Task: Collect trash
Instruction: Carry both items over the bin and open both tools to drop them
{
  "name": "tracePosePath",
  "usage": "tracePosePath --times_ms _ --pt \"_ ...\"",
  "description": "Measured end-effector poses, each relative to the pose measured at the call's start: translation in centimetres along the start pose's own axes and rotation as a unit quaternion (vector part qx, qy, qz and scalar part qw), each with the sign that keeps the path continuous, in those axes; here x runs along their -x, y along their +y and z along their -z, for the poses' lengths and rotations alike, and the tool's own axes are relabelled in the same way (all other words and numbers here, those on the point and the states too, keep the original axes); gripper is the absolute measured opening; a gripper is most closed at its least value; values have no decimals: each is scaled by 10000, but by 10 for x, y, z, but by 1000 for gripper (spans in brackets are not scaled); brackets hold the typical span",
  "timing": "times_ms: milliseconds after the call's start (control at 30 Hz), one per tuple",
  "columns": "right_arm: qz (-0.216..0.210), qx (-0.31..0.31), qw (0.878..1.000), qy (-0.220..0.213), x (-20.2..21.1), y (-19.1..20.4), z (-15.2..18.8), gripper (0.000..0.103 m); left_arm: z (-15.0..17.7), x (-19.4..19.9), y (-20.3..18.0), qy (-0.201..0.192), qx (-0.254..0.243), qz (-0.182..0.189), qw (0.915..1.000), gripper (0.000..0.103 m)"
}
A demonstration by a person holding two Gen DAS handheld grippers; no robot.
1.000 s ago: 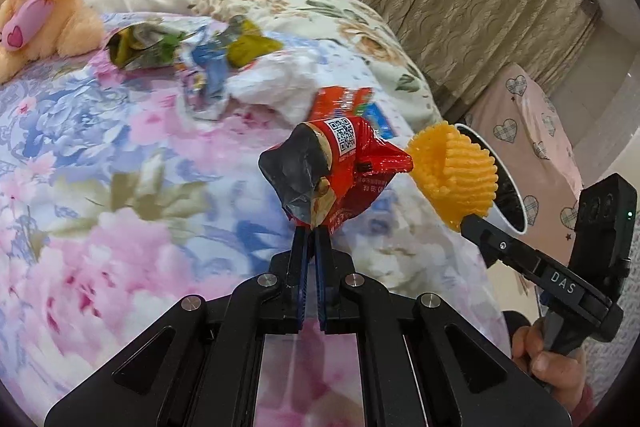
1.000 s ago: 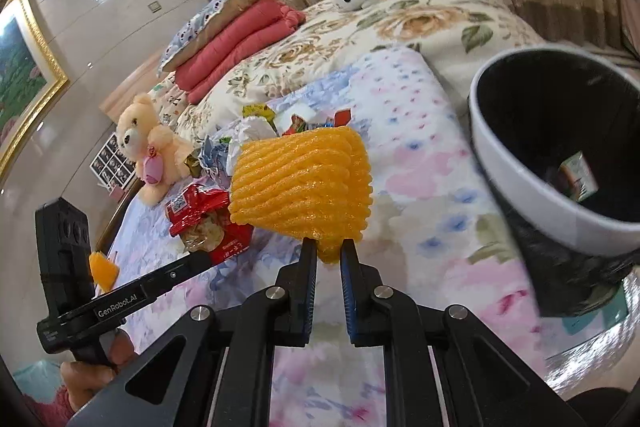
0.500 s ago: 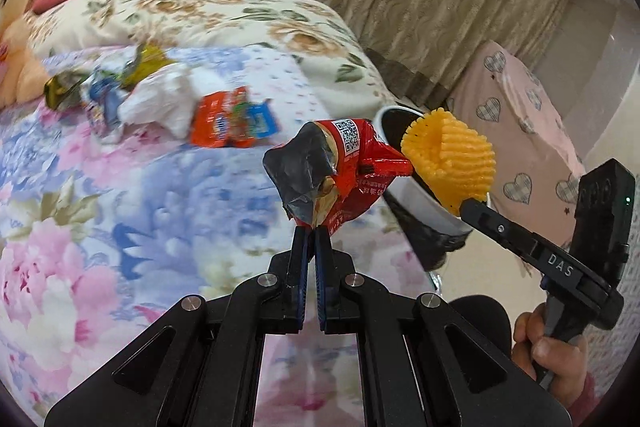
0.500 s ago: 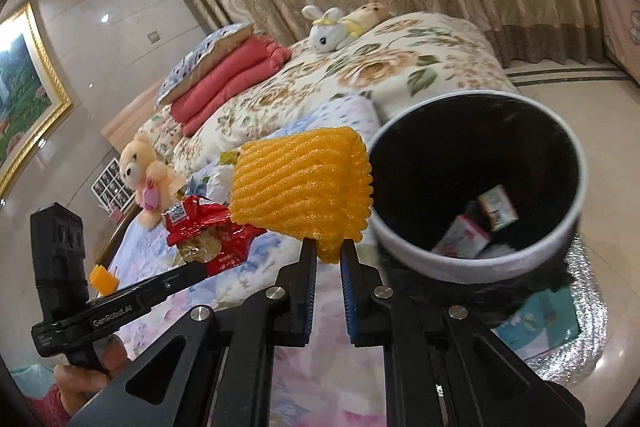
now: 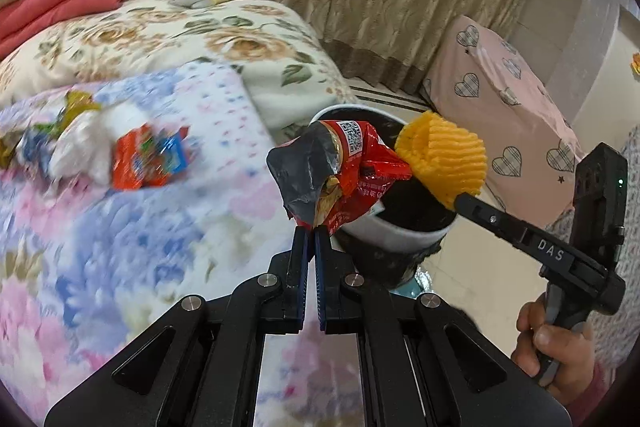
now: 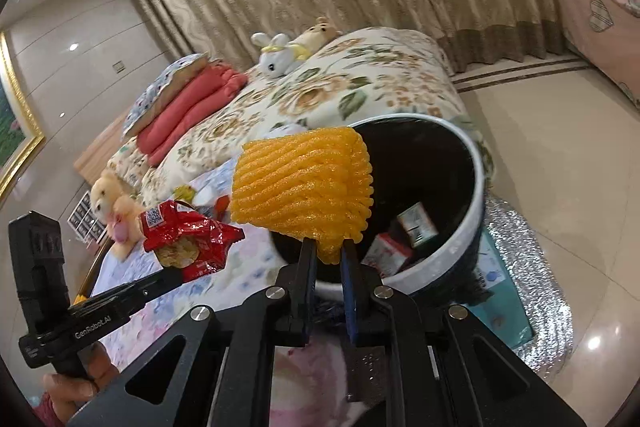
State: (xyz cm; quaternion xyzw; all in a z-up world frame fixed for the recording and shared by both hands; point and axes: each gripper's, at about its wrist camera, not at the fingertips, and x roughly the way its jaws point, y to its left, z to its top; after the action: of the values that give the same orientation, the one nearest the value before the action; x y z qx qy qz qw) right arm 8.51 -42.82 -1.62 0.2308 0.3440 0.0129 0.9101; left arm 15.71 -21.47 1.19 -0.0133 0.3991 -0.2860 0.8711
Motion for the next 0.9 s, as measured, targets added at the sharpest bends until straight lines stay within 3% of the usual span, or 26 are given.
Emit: tracePosePath --times_ms 367,900 --pt "203 59 9996 212 -12 -14 -14 12 -20 -34 -25 82 -151 69 9998 3" --pt "234 161 9981 553 -25 -33 -25 12 -29 -60 -35 282 7 -18 9996 3"
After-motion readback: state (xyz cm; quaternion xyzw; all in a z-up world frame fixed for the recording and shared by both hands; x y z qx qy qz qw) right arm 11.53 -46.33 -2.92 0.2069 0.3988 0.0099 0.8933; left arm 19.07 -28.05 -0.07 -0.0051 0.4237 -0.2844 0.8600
